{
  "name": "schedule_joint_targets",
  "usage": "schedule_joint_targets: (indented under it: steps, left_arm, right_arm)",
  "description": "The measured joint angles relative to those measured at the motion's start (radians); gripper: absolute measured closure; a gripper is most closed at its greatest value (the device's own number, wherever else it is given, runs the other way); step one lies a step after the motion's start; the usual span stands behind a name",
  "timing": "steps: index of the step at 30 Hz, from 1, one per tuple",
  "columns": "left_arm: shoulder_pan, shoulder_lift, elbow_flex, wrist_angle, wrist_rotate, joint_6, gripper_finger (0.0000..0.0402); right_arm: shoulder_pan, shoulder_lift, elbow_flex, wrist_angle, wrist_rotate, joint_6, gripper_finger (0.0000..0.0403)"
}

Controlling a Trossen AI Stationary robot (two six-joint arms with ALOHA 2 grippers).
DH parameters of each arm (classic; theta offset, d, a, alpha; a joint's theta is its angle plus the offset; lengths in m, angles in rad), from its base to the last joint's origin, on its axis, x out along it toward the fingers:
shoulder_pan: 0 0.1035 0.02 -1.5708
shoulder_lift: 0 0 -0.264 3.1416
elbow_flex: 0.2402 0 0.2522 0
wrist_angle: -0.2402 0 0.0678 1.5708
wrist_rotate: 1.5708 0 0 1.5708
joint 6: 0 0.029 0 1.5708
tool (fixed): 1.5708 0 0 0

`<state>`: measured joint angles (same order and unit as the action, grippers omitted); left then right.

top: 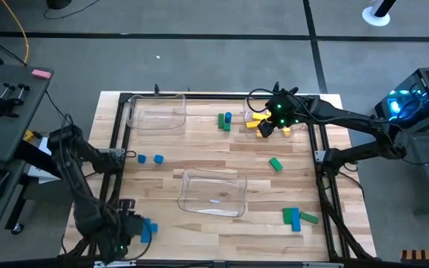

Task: Sort blocks
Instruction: Put the yellow block into the right transparent bin

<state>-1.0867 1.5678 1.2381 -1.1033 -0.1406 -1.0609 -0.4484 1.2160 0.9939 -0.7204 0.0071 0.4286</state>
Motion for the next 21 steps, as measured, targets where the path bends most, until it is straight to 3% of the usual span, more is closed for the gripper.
schedule_joint_targets:
  steps: [8,15,21]
  left_arm:
    - [-0.03,0.025,-0.05,0.018,-0.005,-0.085,0.0219]
    - [-0.02,0.026,-0.149,0.17,0.011,-0.049,0.0219]
    - [-0.022,0.025,-0.178,0.173,0.019,-0.06,0.0219]
  right_arm:
    - [0.0,0.0,0.0,0.0,0.0,0.001,0.013]
    - [0.0,0.0,0.0,0.0,0.0,0.005,0.013]
    - [0.0,0.0,0.0,-0.001,0.0,0.017,0.013]
